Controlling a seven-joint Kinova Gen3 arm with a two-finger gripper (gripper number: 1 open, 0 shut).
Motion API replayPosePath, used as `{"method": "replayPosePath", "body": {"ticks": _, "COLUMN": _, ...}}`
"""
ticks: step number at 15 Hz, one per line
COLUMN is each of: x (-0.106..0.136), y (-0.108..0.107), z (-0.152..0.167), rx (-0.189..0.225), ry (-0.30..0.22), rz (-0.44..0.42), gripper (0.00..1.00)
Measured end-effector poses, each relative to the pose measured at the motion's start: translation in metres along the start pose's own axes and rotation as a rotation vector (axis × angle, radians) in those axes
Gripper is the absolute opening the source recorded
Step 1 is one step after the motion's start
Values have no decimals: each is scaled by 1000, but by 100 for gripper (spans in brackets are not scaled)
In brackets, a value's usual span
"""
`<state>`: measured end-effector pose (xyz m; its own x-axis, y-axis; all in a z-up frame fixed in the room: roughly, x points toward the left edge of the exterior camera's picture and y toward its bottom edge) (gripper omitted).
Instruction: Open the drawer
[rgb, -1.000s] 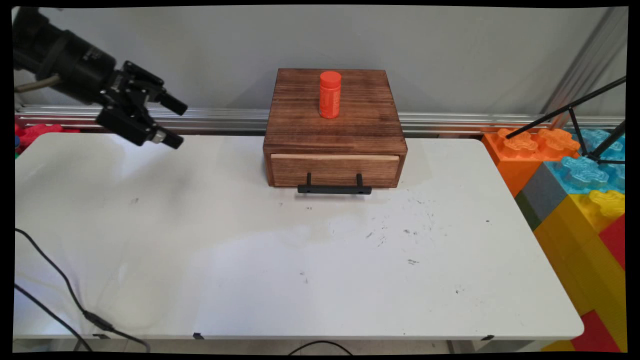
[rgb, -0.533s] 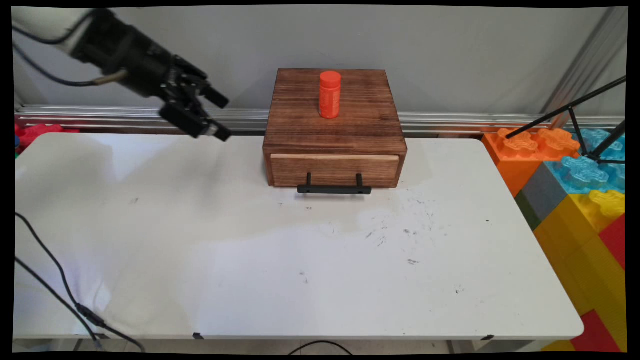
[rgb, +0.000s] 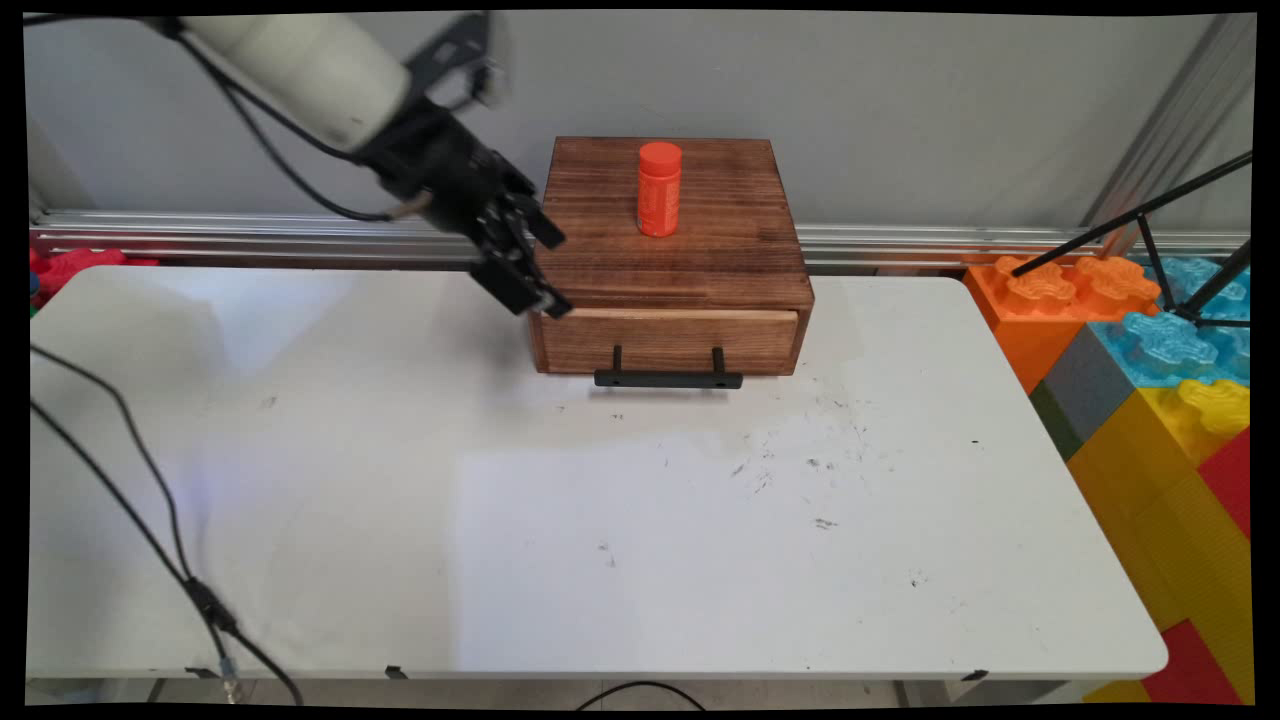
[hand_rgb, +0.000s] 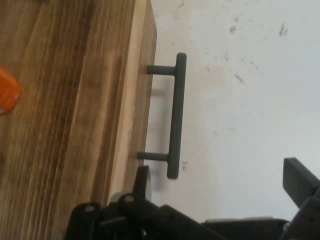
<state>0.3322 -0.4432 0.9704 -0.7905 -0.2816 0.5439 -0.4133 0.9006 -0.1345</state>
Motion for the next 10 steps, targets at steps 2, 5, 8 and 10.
{"method": "replayPosePath", "body": {"ticks": 2, "x": 10, "y": -3, "z": 22, "rx": -6, "ry": -24, "rz": 36, "gripper": 100}}
{"method": "replayPosePath", "body": {"ticks": 5, "x": 23, "y": -8, "z": 57, "rx": -13, "ry": -72, "rz": 103, "gripper": 100}}
{"method": "replayPosePath", "body": {"ticks": 8, "x": 32, "y": -10, "z": 93, "rx": -29, "ry": -117, "rz": 141, "gripper": 100}}
{"method": "replayPosePath", "body": {"ticks": 10, "x": 35, "y": -8, "z": 113, "rx": -43, "ry": -139, "rz": 159, "gripper": 100}}
